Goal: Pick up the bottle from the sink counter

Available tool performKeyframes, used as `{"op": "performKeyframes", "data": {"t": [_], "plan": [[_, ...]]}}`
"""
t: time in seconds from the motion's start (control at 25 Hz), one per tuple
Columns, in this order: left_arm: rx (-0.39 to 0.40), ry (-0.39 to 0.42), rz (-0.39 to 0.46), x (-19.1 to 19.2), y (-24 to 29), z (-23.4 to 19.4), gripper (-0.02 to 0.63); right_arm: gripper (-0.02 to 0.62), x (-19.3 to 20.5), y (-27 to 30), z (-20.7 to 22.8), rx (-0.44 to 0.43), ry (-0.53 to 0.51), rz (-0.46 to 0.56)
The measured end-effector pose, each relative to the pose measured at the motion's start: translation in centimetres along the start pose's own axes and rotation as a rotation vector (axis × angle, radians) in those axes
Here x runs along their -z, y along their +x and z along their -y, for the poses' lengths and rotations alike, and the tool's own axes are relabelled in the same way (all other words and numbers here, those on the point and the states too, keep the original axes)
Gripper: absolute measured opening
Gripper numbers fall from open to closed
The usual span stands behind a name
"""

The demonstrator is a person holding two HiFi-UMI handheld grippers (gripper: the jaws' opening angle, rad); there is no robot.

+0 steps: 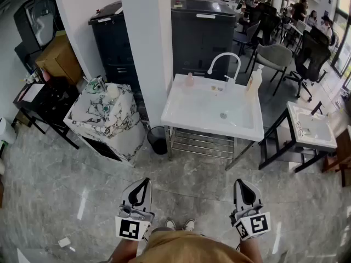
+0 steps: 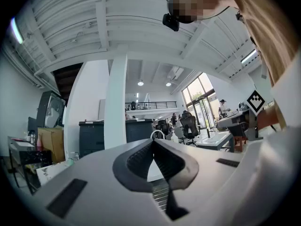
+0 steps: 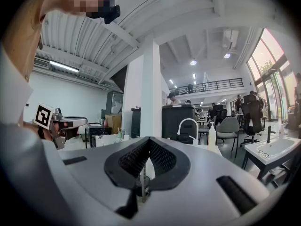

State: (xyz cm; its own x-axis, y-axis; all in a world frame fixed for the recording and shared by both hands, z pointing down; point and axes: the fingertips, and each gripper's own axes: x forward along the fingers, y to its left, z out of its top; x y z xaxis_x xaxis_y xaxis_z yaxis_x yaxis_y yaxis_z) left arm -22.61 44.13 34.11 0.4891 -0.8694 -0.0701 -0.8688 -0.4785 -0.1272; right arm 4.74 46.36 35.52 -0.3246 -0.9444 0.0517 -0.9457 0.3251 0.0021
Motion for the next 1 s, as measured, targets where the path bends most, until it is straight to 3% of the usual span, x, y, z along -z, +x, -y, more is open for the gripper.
{"op": "performKeyframes", "data": {"t": [0.32, 0.52, 1.0], "plan": [[-0.008, 0.005, -0.002, -0.1, 0.0, 1.0, 0.002, 0.000, -0.1, -0.4, 0.7, -0.010, -0.005, 0.006], [-0.016, 0.003, -0.008, 0.2, 0.3, 1.7, 0.002, 0.000, 0.0, -0.6, 2.2, -0.005, 0.062, 0.035], [-0.035, 0.031, -0.009, 0.0, 2.7, 4.7, 0.002, 0.000, 0.8, 0.1, 5.3, -0.049, 0.021, 0.026]]}}
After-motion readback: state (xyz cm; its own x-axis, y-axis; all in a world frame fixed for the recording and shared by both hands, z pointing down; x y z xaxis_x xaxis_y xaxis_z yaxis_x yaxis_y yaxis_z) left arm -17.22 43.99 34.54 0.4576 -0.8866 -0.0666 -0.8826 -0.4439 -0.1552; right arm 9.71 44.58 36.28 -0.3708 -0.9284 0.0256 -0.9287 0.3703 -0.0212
